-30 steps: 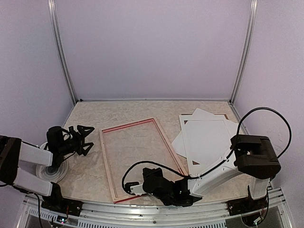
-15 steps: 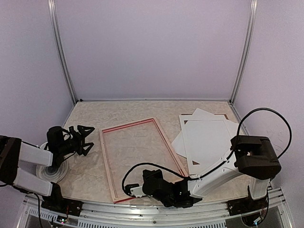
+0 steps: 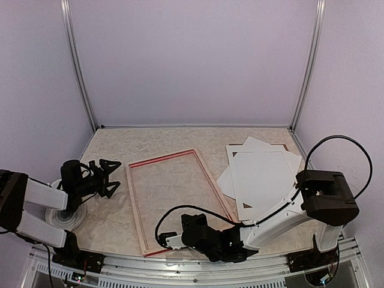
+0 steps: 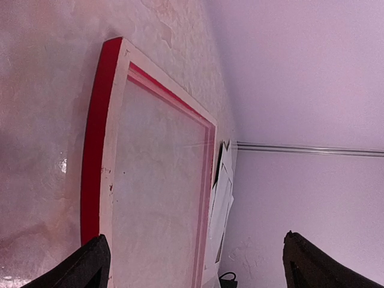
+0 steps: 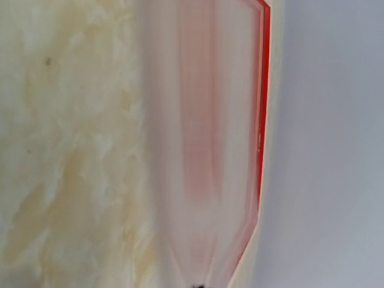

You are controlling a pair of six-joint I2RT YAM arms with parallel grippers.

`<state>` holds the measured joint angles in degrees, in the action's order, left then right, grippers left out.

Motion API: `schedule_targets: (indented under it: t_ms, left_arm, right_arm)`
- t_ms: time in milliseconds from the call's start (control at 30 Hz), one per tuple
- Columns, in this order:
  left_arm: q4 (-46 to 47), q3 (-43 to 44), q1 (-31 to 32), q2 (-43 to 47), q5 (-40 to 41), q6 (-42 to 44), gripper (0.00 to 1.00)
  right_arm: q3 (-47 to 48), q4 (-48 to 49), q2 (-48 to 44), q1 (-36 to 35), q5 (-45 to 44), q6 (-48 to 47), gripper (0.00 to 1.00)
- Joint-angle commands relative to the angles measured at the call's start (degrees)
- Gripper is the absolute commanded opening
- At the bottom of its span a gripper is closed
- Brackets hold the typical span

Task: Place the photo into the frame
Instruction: Place the glass panel at the frame body.

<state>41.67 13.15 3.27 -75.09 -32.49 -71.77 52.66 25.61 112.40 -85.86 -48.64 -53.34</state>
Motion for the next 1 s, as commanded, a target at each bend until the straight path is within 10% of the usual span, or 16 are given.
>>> schedule_targets:
  t_ms: [0, 733, 967]
  left_arm:
    - [1.61, -0.27, 0.51, -0.58, 0.59, 0.05, 0.99]
    - [1.7, -0.91, 1.21, -0.24, 1.11, -0.13, 0.99]
    - [1.66, -1.02, 1.3, -0.06, 1.12, -0.3, 0.99]
  right_arm:
    - [-1.05, 2.78, -2.27, -0.75, 0.39, -0.95, 0.0]
    - [-1.92, 9.84, 0.38, 0.17, -1.59, -4.6, 0.14]
    - [-1.26, 4.04, -0.76, 0.16, 0.13, -1.86, 0.42]
